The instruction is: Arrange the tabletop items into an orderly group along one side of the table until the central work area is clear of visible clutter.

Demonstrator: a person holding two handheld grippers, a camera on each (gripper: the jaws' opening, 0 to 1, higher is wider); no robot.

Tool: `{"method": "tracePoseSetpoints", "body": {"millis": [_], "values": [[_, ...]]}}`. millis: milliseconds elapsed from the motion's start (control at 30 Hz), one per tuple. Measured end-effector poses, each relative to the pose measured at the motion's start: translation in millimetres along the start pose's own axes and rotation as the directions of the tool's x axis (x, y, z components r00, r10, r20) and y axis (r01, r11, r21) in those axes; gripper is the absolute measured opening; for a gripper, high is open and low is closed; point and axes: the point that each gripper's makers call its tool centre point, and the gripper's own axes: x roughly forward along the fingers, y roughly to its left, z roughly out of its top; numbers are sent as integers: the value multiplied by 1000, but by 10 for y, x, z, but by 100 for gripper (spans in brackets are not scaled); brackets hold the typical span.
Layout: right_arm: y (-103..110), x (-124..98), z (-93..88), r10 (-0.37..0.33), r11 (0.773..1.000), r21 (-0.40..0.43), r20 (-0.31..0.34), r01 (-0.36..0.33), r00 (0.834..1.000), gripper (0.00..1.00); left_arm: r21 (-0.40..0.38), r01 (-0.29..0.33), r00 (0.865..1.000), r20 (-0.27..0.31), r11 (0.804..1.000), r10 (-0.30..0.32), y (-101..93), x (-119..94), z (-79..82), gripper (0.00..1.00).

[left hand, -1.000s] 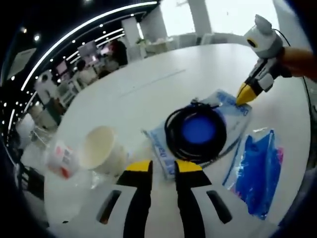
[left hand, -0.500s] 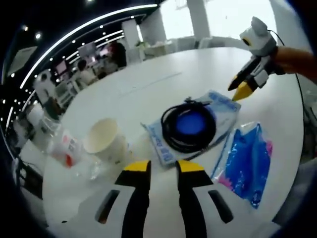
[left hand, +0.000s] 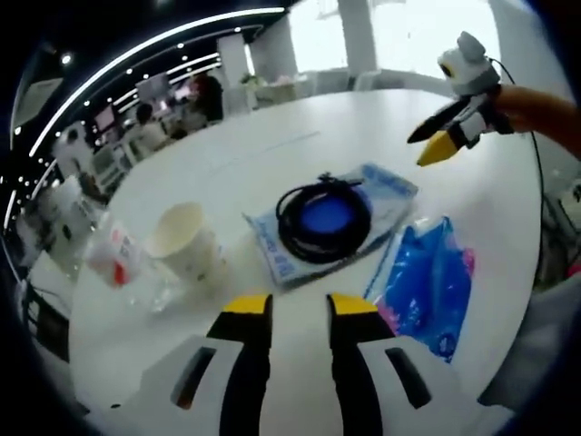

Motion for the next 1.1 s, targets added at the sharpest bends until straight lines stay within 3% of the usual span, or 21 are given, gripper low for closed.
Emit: {"method": "tracePoseSetpoints", "body": {"millis": [400, 1100], "values": [[226, -151, 3, 31, 999, -41, 22, -30, 999, 87, -5, 22, 1000, -1, 1000, -22, -99, -181, -76, 22], [699, -282, -275, 78, 993, -89, -2, -78, 997, 85, -10, 83, 996, -14, 996, -83, -411, -416, -135, 27]]}}
